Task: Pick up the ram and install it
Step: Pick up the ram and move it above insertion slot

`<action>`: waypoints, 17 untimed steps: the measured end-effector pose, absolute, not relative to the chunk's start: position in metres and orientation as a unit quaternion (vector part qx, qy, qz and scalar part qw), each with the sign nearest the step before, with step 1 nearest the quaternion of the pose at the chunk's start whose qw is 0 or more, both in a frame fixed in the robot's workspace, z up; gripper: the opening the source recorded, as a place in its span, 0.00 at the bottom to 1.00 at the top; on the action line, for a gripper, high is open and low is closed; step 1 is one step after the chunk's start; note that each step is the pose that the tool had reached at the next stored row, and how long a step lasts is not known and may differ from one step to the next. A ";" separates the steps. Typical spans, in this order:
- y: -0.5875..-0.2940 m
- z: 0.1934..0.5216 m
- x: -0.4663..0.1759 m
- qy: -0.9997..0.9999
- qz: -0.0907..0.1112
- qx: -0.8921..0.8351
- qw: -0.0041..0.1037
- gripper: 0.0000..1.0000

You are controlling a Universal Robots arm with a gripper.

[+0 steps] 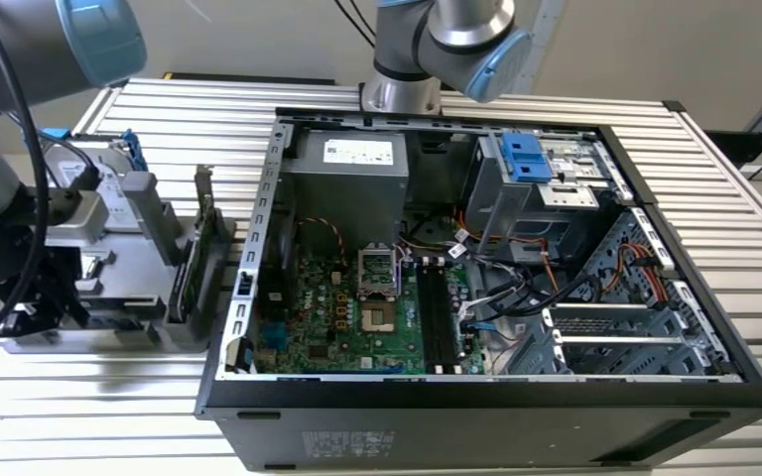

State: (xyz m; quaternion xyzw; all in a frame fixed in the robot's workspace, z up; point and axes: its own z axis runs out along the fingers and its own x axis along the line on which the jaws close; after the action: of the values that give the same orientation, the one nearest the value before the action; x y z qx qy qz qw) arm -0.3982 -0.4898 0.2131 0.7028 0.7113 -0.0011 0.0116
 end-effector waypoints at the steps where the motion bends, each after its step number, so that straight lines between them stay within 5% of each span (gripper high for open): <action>1: -0.490 0.214 -0.398 0.711 -0.001 0.703 0.012 0.00; 17: -0.490 0.226 -0.398 0.711 -0.001 0.703 0.012 0.00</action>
State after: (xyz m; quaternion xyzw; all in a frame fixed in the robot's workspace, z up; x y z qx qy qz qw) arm -0.3982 -0.4898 0.2257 0.7028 0.7113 -0.0010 0.0117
